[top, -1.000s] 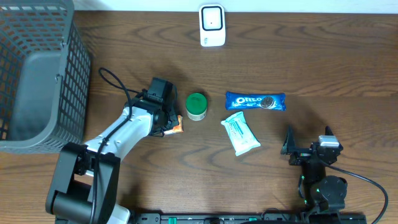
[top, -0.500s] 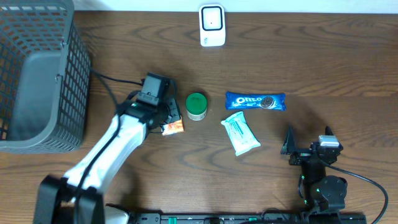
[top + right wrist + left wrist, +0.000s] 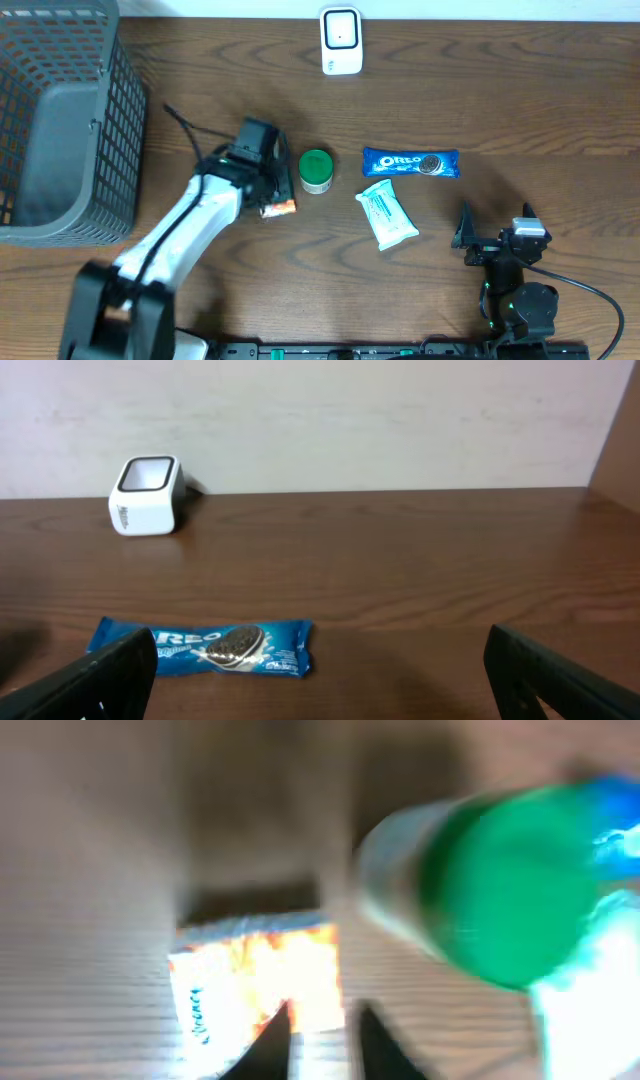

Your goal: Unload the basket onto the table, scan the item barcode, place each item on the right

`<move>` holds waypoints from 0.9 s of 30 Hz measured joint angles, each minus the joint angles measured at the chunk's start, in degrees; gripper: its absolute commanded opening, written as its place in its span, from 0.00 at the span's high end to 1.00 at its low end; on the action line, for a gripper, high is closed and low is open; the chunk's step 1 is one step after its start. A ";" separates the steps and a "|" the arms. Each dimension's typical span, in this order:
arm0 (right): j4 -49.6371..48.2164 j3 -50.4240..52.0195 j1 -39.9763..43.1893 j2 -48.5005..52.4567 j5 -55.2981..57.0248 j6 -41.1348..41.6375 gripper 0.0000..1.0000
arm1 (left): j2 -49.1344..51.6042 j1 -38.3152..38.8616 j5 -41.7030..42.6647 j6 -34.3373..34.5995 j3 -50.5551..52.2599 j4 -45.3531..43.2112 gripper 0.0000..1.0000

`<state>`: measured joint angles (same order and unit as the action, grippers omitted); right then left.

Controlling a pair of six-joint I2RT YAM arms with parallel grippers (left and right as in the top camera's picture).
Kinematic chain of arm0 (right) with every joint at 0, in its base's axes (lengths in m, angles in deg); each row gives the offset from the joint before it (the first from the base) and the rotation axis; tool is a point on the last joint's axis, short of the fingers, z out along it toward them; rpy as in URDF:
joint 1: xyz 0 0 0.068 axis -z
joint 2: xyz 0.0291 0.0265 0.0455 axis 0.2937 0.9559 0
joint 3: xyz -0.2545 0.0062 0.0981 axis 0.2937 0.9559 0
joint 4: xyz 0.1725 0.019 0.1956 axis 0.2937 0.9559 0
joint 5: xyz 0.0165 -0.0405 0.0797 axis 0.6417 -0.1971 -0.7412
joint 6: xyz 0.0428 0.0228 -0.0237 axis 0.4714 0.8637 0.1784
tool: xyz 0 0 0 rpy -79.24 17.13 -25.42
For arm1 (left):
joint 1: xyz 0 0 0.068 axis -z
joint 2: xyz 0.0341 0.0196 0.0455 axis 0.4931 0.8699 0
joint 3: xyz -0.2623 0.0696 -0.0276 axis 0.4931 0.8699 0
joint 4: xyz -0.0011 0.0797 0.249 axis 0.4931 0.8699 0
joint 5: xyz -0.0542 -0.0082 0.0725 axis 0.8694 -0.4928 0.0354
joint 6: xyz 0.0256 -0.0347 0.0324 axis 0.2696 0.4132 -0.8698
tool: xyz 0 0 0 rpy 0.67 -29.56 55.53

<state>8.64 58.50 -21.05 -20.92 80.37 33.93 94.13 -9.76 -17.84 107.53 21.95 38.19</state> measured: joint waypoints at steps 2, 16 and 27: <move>-0.02 0.00 0.00 0.02 0.00 0.02 0.01 | -4.68 -0.39 -1.70 -2.54 -4.42 0.87 0.50; -0.02 0.00 0.00 0.02 0.00 0.00 0.01 | -37.09 -3.26 -25.75 -23.61 -15.65 -13.97 0.02; -0.02 0.00 0.00 0.02 0.00 0.00 0.01 | -42.86 -3.26 -29.40 -27.06 -15.65 -13.79 0.02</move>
<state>8.62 58.50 -21.05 -20.90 80.37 33.93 51.27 -13.01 -47.24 80.47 6.30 24.39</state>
